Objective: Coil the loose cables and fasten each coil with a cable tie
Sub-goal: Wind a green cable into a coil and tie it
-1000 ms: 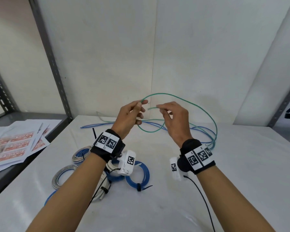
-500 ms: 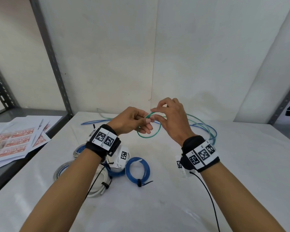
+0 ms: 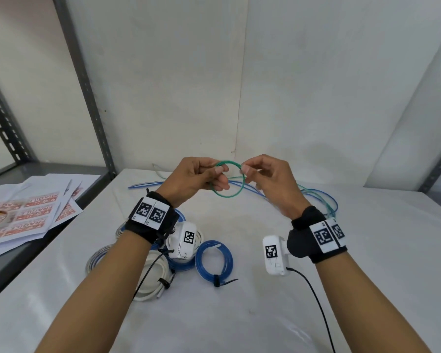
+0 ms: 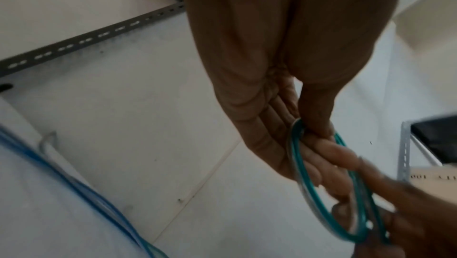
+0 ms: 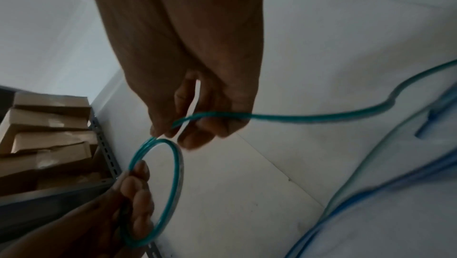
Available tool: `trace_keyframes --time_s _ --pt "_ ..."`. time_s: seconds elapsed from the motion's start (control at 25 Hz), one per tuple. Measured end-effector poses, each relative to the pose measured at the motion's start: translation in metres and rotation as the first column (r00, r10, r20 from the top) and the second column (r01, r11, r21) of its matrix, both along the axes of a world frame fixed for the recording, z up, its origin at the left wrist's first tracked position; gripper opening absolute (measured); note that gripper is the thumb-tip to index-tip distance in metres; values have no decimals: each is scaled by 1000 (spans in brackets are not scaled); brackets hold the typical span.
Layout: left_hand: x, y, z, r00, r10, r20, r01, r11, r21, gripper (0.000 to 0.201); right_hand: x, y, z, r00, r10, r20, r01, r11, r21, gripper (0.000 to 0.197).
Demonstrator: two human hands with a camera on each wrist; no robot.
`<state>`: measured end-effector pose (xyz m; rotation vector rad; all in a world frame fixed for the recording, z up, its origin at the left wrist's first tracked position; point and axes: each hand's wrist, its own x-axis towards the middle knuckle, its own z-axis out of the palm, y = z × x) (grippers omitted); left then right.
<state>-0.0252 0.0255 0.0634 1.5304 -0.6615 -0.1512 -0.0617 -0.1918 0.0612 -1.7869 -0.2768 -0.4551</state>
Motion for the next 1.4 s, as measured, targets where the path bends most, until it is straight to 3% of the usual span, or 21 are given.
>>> trace_keyframes --time_s 0.12,0.2,0.36,0.48,0.68,0.8,1.08,1.16,1.28,1.4 --pt "0 -4 -5 998 30 -62 -36 994 -99 19 0 9 -13 998 44 -36 -41 997 73 5" --pt "-1 -4 -7 995 14 -99 -19 999 -48 23 4 6 -13 1000 11 8 -12 997 70 4" --pt "-3 -12 -4 964 -52 -260 97 981 166 53 7 2 -4 995 95 -7 -93 950 -299 5" --pt "-6 -25 -8 973 -52 -227 102 972 214 46 4 7 -3 995 97 15 -84 917 -390 5" --pt "3 -14 -13 959 35 -281 -48 998 -40 45 5 -13 -4 983 -107 149 138 966 -220 7" --pt "2 -16 -9 938 7 -347 -81 977 -198 46 4 2 -16 983 -129 135 140 987 -81 10" --pt "-3 -15 -10 952 51 -301 -95 987 -132 46 5 2 -14 929 -306 208 279 949 149 7" --pt "-3 -18 -7 938 72 -338 -147 968 -201 47 1 9 -19 939 -294 179 268 951 155 7" --pt "-1 -23 3 909 42 -414 -220 892 -394 49 -2 25 -29 994 -98 49 88 979 183 7" --pt "-3 -31 7 902 3 -432 -241 834 -496 49 -5 35 -32 999 -48 14 44 975 217 9"
